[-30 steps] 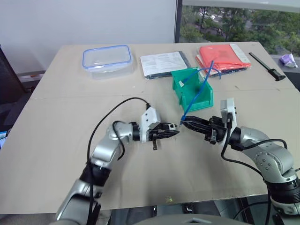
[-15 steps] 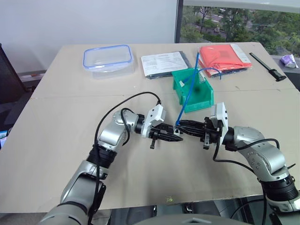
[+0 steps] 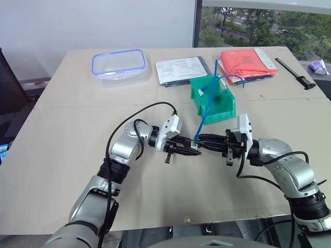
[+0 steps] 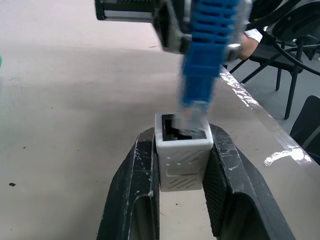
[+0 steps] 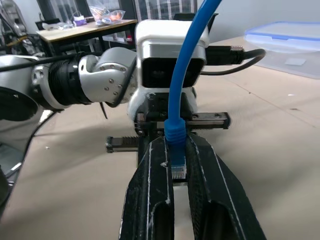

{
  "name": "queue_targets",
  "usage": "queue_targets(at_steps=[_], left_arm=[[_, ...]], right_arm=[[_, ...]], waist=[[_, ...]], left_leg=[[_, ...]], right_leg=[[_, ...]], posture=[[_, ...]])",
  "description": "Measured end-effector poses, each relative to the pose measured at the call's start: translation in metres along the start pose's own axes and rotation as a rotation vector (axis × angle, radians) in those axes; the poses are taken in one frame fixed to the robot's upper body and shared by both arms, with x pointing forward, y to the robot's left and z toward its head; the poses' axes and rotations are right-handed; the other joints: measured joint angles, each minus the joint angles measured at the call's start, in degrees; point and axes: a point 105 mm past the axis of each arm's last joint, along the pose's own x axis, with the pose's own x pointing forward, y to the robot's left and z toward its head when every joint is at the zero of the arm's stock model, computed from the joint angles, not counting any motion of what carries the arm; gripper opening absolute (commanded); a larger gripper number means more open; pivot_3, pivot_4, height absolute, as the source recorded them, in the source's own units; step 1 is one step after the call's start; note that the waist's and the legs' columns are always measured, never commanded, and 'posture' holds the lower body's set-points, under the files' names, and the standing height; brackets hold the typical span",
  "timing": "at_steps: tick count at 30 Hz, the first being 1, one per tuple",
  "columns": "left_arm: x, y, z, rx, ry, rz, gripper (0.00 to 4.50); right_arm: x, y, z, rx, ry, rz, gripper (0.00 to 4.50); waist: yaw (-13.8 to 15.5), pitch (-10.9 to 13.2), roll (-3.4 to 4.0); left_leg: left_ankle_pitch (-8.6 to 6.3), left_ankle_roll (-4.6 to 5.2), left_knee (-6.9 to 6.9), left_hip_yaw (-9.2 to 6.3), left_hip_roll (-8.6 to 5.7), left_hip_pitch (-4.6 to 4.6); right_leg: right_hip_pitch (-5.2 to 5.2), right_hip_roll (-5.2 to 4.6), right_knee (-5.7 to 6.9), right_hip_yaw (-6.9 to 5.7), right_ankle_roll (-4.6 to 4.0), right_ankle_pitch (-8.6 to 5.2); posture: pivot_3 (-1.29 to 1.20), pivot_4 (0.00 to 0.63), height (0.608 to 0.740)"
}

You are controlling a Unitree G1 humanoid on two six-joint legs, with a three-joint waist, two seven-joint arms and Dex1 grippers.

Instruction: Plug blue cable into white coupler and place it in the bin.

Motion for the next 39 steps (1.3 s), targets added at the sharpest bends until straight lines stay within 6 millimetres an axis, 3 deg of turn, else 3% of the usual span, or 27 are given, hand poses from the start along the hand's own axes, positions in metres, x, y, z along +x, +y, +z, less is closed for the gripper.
queue_targets(at_steps=[13,25,39], left_arm=[[0.004,-0.001,-0.004,-0.03,0.004,-0.02,0.56],[0.017,-0.004,-0.011,-0.177,0.02,-0.041,0.56],[0.029,-0.008,-0.01,-0.231,-0.011,-0.075,0.56]], right_arm=[[0.001,0.002,-0.009,-0.056,0.042,0.044,0.0],[-0.009,0.003,-0.024,-0.079,0.164,0.049,0.0],[-0.02,0.005,-0.023,0.074,0.204,0.063,0.0]], waist=[[0.0,0.0,0.0],[0.1,0.0,-0.01],[0.2,0.0,-0.01]], left_leg=[[0.0,0.0,0.01,0.0,0.0,0.0],[0.0,0.0,0.03,-0.01,0.0,0.0],[0.0,0.0,0.04,-0.02,-0.01,0.0]], right_leg=[[0.0,0.0,0.0,0.0,0.0,0.0],[0.0,0.01,0.02,0.0,0.0,0.0],[0.0,0.0,0.03,0.0,0.0,0.0]], posture=[[0.0,0.15,0.74],[0.0,0.15,0.74],[0.0,0.15,0.74]])
